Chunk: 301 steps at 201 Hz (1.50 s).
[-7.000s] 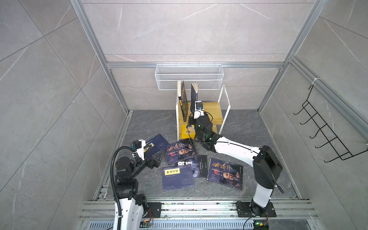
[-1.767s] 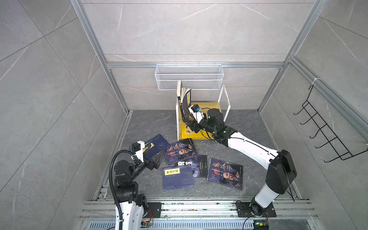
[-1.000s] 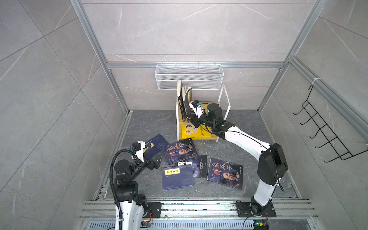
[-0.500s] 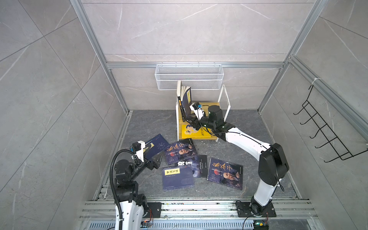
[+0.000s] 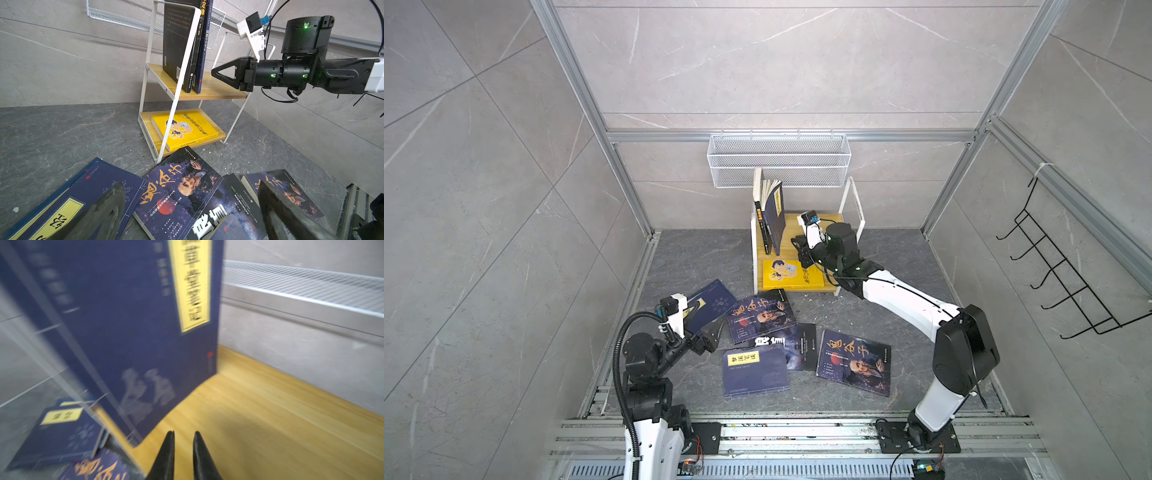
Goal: Stacking books/files
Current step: Move the book to the bookshelf.
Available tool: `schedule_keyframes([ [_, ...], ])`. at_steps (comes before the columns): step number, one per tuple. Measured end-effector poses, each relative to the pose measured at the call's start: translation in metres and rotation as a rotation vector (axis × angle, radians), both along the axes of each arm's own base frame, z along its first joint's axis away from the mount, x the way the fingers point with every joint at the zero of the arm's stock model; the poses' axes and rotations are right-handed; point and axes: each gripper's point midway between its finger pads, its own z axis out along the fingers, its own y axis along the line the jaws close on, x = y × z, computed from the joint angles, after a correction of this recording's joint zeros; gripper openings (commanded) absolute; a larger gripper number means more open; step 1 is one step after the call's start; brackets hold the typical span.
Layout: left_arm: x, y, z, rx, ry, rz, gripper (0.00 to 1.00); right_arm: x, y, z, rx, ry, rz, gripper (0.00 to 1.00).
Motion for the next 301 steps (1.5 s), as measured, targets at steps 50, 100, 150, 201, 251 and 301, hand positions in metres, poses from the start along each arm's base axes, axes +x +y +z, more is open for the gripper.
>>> schedule_keyframes([
  [50, -0.001, 0.000, 0.001, 0.000, -0.003, 0.000, 1.00, 0.044, 0.003, -0.015, -0.041, -0.007, -0.232, 0.13],
  [100, -0.001, 0.000, 0.001, 0.001, -0.005, 0.000, 1.00, 0.060, 0.012, -0.036, -0.072, 0.001, -0.324, 0.12],
  [150, -0.001, -0.001, 0.001, 0.000, -0.004, -0.005, 1.00, 0.059, 0.026, -0.036, -0.059, -0.007, -0.293, 0.12],
  [201, -0.001, -0.002, 0.001, 0.001, -0.003, -0.007, 1.00, 0.061, 0.035, -0.035, -0.039, -0.020, -0.256, 0.13],
  [251, -0.001, -0.001, 0.001, 0.000, -0.003, -0.006, 1.00, 0.062, 0.043, -0.034, -0.037, -0.029, -0.220, 0.13],
  [301, -0.001, -0.001, 0.001, 0.000, -0.003, -0.006, 1.00, 0.063, 0.043, -0.034, -0.042, -0.034, -0.219, 0.13],
])
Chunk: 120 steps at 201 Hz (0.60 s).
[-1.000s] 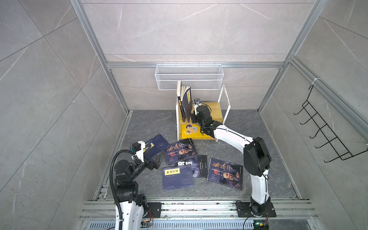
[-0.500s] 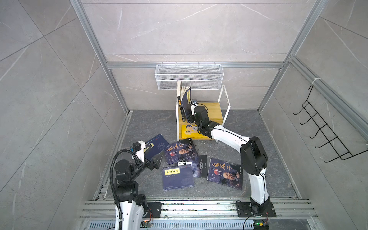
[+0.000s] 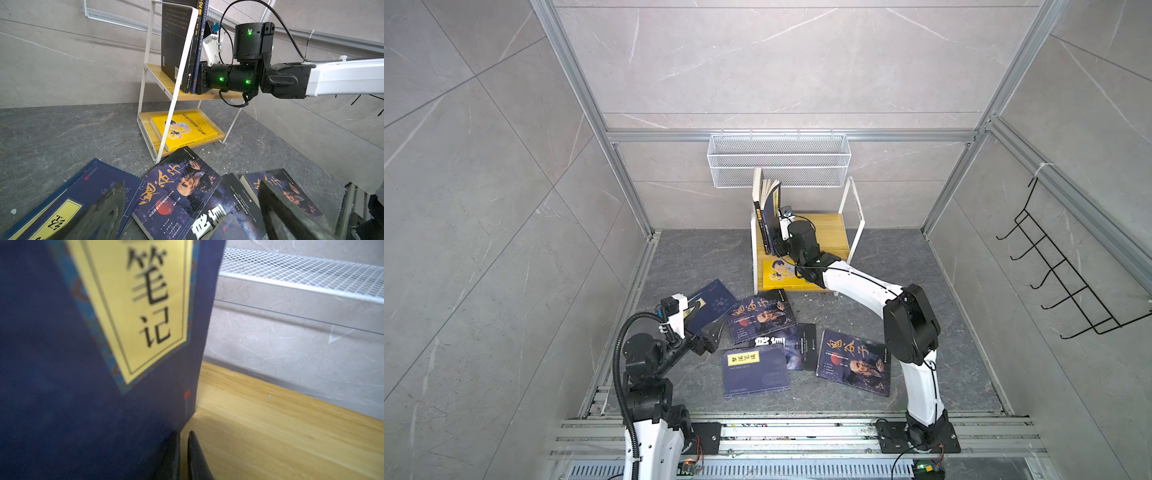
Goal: Stacking books/files
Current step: Move the book to the bookshelf.
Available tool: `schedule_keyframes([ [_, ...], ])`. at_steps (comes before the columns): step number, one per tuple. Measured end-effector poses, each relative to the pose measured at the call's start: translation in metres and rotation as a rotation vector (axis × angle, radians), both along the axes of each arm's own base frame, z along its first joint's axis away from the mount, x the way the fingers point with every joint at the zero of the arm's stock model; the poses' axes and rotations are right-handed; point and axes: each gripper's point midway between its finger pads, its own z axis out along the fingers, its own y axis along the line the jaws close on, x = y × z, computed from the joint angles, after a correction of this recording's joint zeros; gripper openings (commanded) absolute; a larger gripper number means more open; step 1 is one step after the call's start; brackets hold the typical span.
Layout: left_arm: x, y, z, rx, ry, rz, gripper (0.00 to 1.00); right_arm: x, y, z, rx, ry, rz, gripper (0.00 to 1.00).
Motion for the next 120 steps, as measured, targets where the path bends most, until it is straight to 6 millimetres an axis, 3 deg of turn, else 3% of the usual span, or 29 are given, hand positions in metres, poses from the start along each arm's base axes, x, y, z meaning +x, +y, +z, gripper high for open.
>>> schedule_keyframes([
  [120, 0.000, 0.001, -0.001, -0.007, 0.009, 0.006, 1.00, 0.001, -0.019, -0.001, -0.038, 0.029, -0.097, 0.14],
])
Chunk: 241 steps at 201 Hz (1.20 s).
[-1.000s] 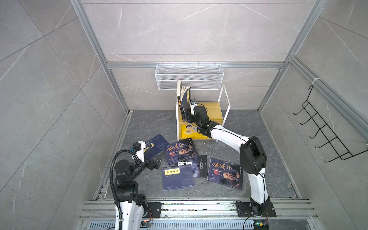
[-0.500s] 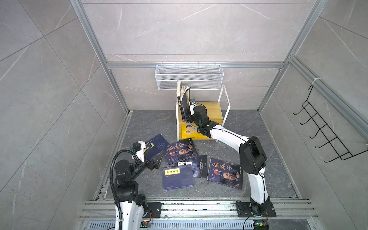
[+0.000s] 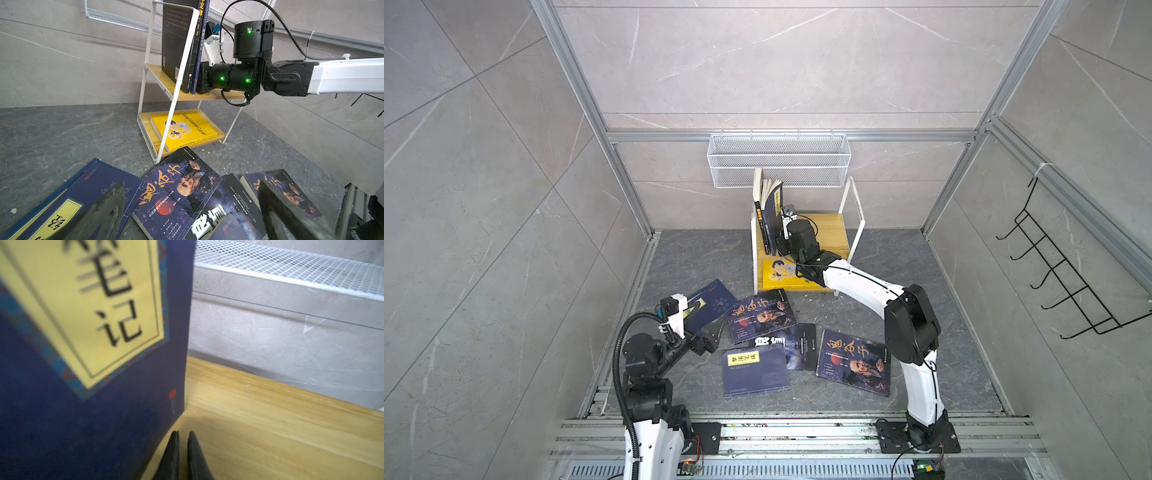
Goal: Stacking books/files
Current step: Move the book to the bookshelf, then pick up the book from the book.
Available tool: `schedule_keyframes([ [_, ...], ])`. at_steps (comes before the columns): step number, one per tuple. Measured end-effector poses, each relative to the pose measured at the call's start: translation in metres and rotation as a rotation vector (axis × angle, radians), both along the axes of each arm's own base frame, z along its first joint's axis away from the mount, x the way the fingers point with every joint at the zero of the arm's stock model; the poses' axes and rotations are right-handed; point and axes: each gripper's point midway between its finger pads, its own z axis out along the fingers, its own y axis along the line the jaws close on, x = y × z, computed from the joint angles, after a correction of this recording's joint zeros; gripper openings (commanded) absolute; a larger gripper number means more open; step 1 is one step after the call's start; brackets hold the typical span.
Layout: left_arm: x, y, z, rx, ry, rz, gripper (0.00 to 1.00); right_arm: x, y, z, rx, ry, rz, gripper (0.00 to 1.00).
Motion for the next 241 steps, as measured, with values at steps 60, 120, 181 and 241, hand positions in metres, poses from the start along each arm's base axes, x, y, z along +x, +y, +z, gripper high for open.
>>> schedule_keyframes([
  [60, 0.010, 0.013, -0.006, -0.037, 0.112, 0.092, 1.00, -0.045, -0.034, 0.024, -0.021, 0.009, 0.007, 0.17],
  [120, 0.034, 0.047, -0.016, -0.057, 0.282, 0.307, 0.99, -0.127, -0.063, 0.045, 0.039, -0.003, 0.114, 0.39],
  [181, 0.051, 0.076, -0.081, -0.143, 0.609, 0.455, 0.99, -0.208, -0.037, 0.018, 0.011, 0.033, 0.288, 0.46],
  [241, 0.059, 0.126, -0.127, -0.423, 0.870, 0.640, 0.99, -0.251, -0.007, -0.025, -0.013, 0.103, 0.396, 0.24],
])
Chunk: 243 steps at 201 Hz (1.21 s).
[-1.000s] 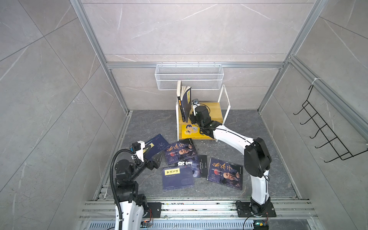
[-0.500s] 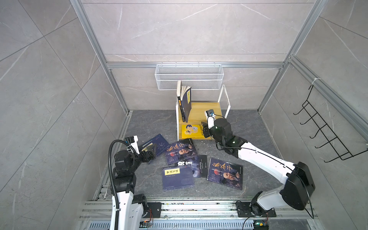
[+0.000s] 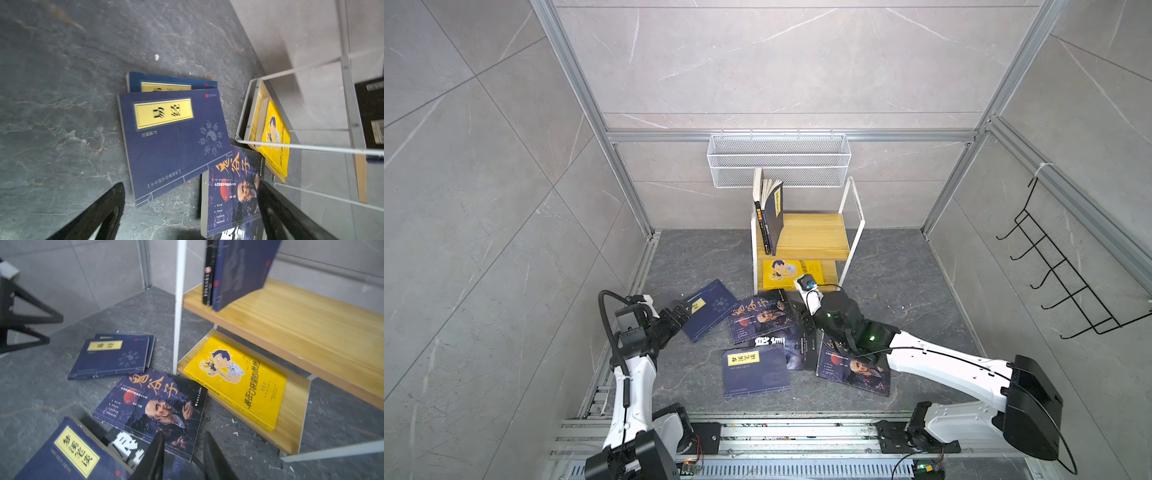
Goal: Stacking books/files
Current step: Pick up the book from the book.
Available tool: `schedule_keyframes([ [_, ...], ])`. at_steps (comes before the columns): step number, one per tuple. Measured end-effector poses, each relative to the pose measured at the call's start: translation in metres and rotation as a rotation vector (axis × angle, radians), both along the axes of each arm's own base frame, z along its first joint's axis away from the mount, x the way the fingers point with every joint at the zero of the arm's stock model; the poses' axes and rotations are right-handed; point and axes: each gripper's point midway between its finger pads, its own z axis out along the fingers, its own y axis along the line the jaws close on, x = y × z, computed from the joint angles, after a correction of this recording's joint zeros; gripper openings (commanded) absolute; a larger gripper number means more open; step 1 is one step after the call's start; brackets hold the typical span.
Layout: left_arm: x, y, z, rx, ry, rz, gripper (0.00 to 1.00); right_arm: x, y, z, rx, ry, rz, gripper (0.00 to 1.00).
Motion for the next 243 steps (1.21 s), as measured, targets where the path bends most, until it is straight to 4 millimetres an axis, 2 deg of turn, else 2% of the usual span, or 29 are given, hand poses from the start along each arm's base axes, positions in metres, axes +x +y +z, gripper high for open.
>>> schedule_keyframes([
  [29, -0.001, 0.022, -0.024, -0.113, 0.091, 0.111, 1.00, -0.012, 0.033, -0.037, -0.050, 0.038, 0.067, 0.14],
  [45, -0.001, 0.027, -0.036, -0.157, 0.137, 0.136, 0.99, -0.016, 0.052, -0.062, -0.097, 0.071, 0.097, 0.12],
  [65, 0.000, 0.027, -0.044, -0.195, 0.170, 0.143, 0.99, -0.014, 0.077, -0.081, -0.133, 0.089, 0.127, 0.10],
  [86, 0.000, 0.029, -0.049, -0.207, 0.187, 0.150, 0.99, -0.007, 0.104, -0.086, -0.135, 0.088, 0.149, 0.09],
  [121, -0.002, 0.037, -0.057, -0.220, 0.209, 0.183, 0.99, 0.018, 0.153, -0.078, -0.100, 0.062, 0.157, 0.07],
  [136, -0.002, 0.039, -0.066, -0.236, 0.233, 0.191, 0.97, 0.030, 0.173, -0.076, -0.091, 0.046, 0.156, 0.07],
  [155, -0.002, 0.038, -0.078, -0.265, 0.275, 0.191, 0.97, 0.044, 0.193, -0.082, -0.112, 0.036, 0.151, 0.07],
  [172, 0.004, 0.038, -0.078, -0.282, 0.273, 0.183, 0.97, 0.053, 0.205, -0.093, -0.134, 0.037, 0.143, 0.06],
  [206, 0.013, 0.040, -0.078, -0.308, 0.269, 0.175, 0.96, 0.074, 0.210, -0.117, -0.182, 0.072, 0.114, 0.06],
  [243, 0.018, 0.038, -0.078, -0.339, 0.265, 0.161, 0.94, 0.099, 0.207, -0.122, -0.193, 0.089, 0.083, 0.06],
])
